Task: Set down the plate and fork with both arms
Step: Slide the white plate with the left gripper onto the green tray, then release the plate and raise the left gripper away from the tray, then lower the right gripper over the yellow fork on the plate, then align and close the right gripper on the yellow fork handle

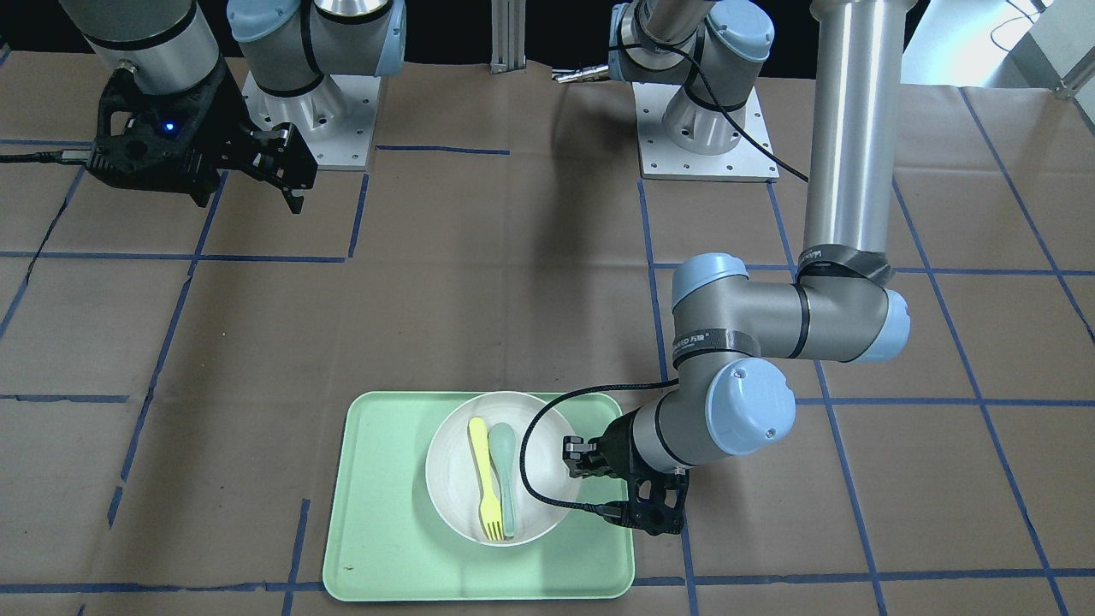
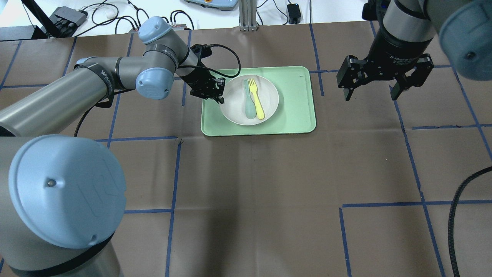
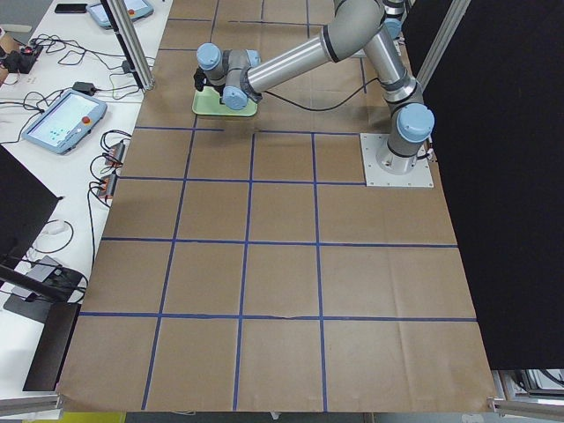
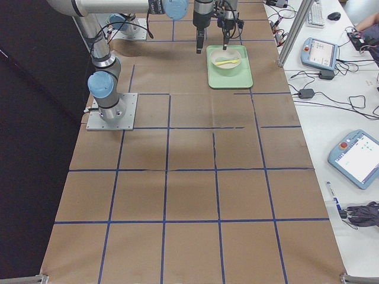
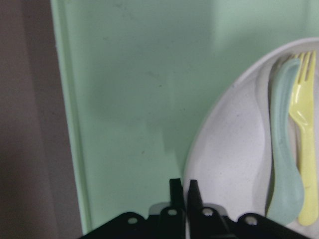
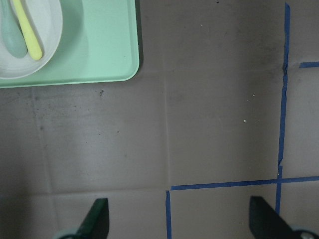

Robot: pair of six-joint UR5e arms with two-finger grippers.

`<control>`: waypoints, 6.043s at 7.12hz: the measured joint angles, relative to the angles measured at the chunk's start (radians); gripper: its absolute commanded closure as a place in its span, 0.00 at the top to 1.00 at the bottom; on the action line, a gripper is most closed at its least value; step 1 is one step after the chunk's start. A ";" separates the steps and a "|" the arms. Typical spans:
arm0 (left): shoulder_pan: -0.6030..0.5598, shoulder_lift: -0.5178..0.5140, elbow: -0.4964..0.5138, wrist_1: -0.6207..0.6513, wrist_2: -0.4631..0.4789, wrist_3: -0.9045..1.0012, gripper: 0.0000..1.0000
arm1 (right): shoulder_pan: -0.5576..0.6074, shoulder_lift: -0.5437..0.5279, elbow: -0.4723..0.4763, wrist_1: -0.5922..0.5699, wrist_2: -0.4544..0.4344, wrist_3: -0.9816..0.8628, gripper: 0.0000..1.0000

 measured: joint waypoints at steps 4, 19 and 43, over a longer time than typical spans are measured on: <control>-0.010 -0.012 -0.001 0.047 0.001 0.027 0.11 | 0.000 0.000 0.000 0.000 0.000 0.000 1.00; 0.017 0.652 -0.055 -0.707 0.382 -0.016 1.00 | 0.007 0.018 -0.018 -0.020 0.083 0.003 1.00; 0.062 0.810 -0.213 -0.675 0.403 -0.015 1.00 | 0.290 0.786 -0.405 -0.314 0.024 0.270 0.50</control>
